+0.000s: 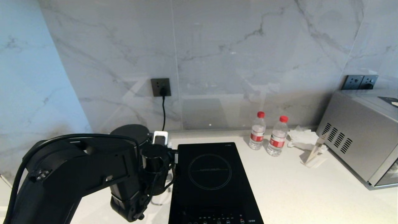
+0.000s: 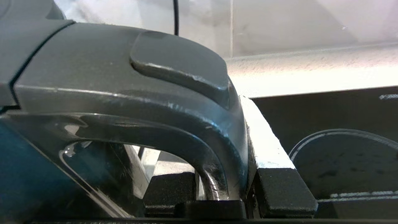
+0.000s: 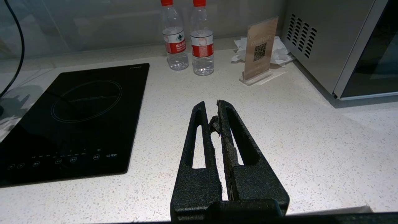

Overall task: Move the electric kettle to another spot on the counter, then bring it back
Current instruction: Place it on the power base

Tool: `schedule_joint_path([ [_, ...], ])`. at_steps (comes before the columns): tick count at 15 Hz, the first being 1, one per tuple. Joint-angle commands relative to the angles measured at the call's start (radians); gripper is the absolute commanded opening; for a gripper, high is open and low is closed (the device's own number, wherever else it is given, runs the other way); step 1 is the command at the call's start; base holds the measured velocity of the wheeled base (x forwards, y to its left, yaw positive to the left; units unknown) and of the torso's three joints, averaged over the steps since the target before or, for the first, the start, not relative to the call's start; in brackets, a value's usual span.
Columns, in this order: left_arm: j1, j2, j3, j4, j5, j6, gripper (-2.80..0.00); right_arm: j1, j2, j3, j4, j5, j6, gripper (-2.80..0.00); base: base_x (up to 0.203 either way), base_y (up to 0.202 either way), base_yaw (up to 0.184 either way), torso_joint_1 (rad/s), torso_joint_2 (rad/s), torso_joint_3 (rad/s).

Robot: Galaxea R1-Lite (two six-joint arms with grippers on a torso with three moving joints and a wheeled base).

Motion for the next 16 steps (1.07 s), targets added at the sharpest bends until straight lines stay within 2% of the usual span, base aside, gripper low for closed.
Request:
schedule_joint_path([
  [1,0.019,-0.006,0.003,-0.010,0.003,0.000,-2.80,0.000,0.000,0.000,0.000,0.000,0.001,-2.80,0.000,0.000,0.000,0.000,0.00,0.000],
  [4,0.005,-0.015,0.043,-0.015,0.000,-0.003,-2.80,0.000,0.000,0.000,0.000,0.000,0.000,-2.80,0.000,0.000,0.000,0.000,0.00,0.000],
  [16,0.002,-0.014,0.020,-0.013,0.006,0.000,-2.80,0.000,0.000,0.000,0.000,0.000,0.000,-2.80,0.000,0.000,0.000,0.000,0.00,0.000],
])
